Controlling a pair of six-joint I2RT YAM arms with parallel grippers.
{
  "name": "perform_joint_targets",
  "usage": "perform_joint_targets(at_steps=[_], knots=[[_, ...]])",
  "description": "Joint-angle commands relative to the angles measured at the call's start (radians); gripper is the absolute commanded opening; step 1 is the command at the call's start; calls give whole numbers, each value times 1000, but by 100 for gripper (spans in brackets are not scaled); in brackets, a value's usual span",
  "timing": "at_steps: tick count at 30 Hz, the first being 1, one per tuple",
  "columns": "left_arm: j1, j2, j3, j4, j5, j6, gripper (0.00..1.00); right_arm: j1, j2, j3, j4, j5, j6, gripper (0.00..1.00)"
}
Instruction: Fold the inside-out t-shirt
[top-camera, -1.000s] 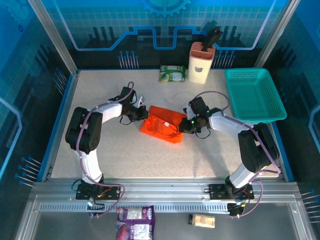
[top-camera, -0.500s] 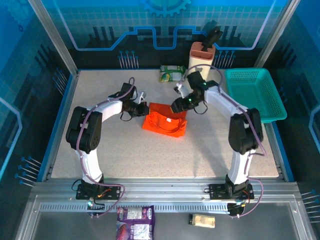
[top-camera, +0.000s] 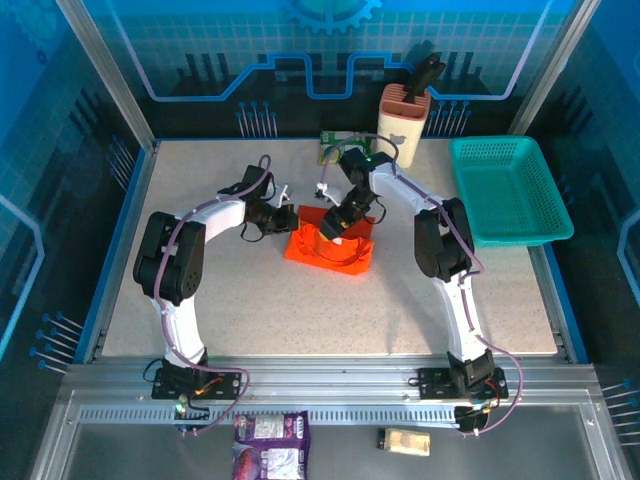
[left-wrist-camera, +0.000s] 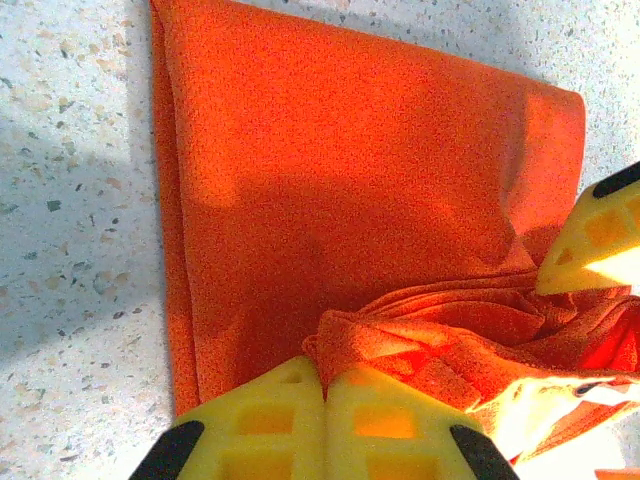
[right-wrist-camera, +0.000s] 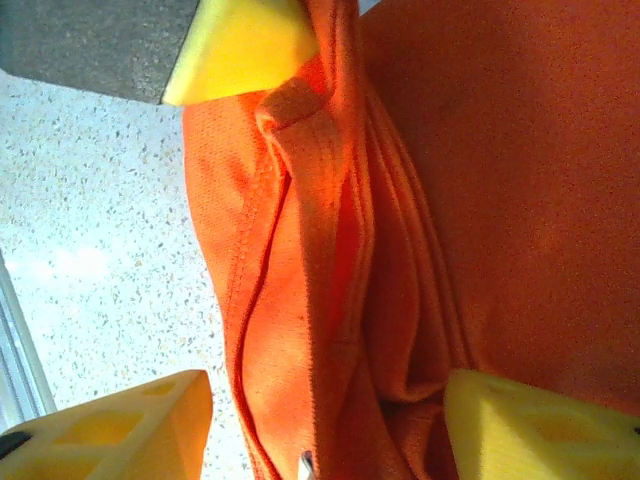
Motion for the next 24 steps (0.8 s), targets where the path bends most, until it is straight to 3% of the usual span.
perform_joint_targets(at_steps=[1,9,12,16,24], knots=[[4,17,31,-26,14,19,0,5,47,29,-70,-32,-43,63],[4,16,31,-22,17,17,0,7,73,43,-119,-30,-72,56],[4,17,34,-17,19,15,0,5,63,43,-128,-46,-63,43],[4,10,31,-9,26,21,0,7,27,11,-118,-81,-12,17],[4,-19,37,0,59,65,1,51,-180,-244,78,-83,302,0]])
